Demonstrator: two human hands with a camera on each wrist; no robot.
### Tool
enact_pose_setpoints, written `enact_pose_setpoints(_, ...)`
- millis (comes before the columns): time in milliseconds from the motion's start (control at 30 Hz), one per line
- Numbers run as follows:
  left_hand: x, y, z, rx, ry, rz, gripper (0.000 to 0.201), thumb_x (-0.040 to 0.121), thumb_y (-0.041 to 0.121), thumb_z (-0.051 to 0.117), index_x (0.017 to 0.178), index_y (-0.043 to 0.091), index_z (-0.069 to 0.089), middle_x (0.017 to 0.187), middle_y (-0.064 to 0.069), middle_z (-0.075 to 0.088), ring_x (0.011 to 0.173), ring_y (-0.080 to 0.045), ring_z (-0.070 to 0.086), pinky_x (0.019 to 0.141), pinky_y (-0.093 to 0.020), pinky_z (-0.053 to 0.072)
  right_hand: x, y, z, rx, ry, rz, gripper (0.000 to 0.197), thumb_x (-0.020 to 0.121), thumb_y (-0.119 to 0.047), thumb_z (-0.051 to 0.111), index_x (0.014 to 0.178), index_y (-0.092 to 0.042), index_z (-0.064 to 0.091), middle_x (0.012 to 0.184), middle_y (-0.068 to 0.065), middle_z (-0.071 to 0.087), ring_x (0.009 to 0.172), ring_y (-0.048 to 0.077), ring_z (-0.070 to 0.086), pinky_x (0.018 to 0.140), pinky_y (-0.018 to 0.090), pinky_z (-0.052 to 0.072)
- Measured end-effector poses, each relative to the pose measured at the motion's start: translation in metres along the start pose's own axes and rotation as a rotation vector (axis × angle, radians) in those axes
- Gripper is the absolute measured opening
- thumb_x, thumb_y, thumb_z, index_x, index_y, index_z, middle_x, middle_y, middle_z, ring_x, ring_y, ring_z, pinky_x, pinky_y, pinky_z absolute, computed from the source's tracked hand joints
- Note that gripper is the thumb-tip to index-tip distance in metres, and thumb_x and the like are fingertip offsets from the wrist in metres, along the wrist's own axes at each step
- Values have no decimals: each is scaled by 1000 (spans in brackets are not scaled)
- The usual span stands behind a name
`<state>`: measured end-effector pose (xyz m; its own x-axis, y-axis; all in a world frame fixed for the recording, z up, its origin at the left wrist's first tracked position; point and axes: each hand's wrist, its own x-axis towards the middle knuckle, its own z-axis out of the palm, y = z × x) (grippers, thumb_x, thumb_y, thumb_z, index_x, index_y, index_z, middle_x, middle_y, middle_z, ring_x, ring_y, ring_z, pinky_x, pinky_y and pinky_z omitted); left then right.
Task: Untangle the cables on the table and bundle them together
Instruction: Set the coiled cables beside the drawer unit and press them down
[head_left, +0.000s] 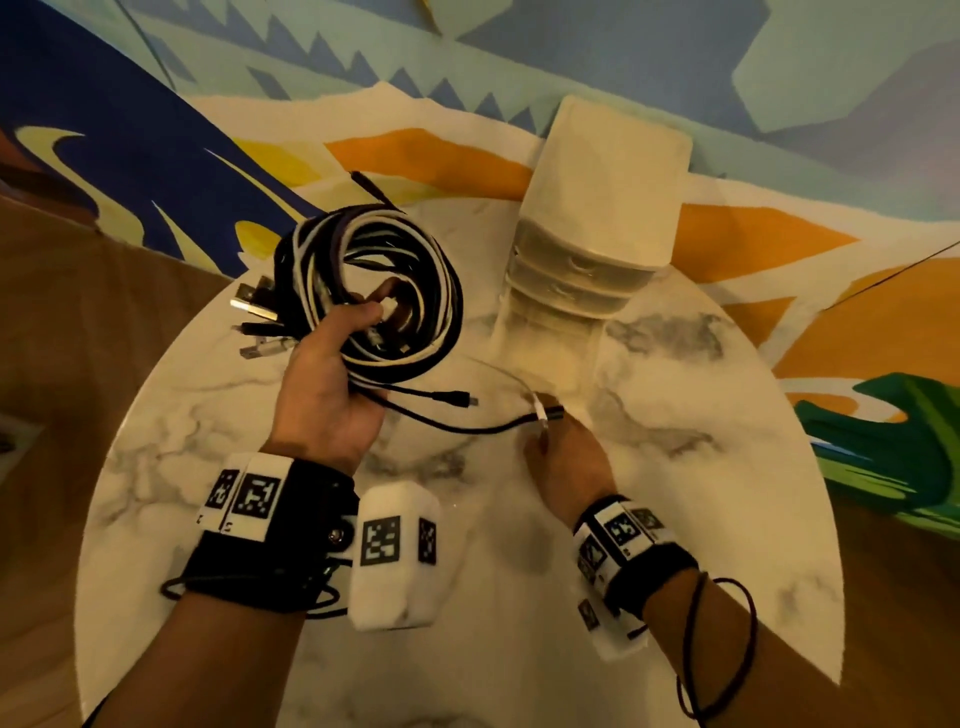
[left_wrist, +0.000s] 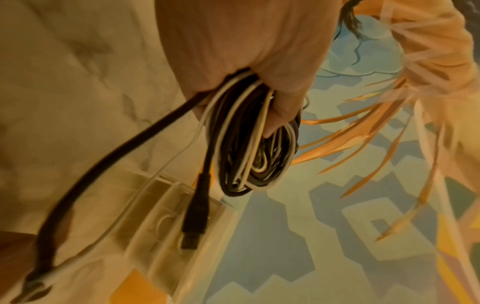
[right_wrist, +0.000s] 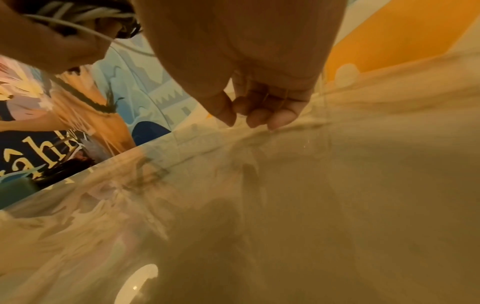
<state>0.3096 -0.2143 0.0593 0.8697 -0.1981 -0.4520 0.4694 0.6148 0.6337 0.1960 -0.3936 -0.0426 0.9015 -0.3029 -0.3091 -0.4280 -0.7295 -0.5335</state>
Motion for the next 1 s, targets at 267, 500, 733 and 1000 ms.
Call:
enact_pose_setpoints(267, -13, -15, 17, -27, -14, 5, 37, 86, -1, 53, 63, 17, 75, 85, -5, 73, 86, -19, 70, 86, -38, 55, -65, -24, 21, 440, -181, -71, 45, 87, -43, 50, 130, -30, 49, 100, -11, 61, 85, 4, 57, 74, 22, 48)
enact_pose_setpoints(500, -27, -43, 17, -1, -20, -77, 37, 88, 1, 50, 68, 17, 77, 92, -7, 73, 93, -21, 69, 91, -40, 52, -41, -66, -21, 1564, -13, 124, 55, 92, -45, 48, 142, -31, 29, 139, 4, 51, 112, 18, 61, 79, 32, 52)
enact_pose_setpoints(733, -37, -60, 11, 31, 23, -174, 44, 73, 7, 60, 118, 6, 61, 115, -15, 67, 107, -28, 64, 93, -43, 51, -23, -70, -41, 1416, 145, 278, 37, 102, -33, 34, 86, -12, 61, 77, 7, 61, 73, 18, 58, 69, 30, 48)
enact_pose_setpoints(1000, -37, -72, 8, 50, 62, -210, 22, 84, 1, 53, 87, 9, 74, 99, -13, 72, 93, -25, 69, 83, -38, 55, -18, -73, -61, 1489, 171, 180, 32, 95, -20, 23, 64, -17, 33, 50, -7, 31, 45, 9, 29, 46, 23, 28)
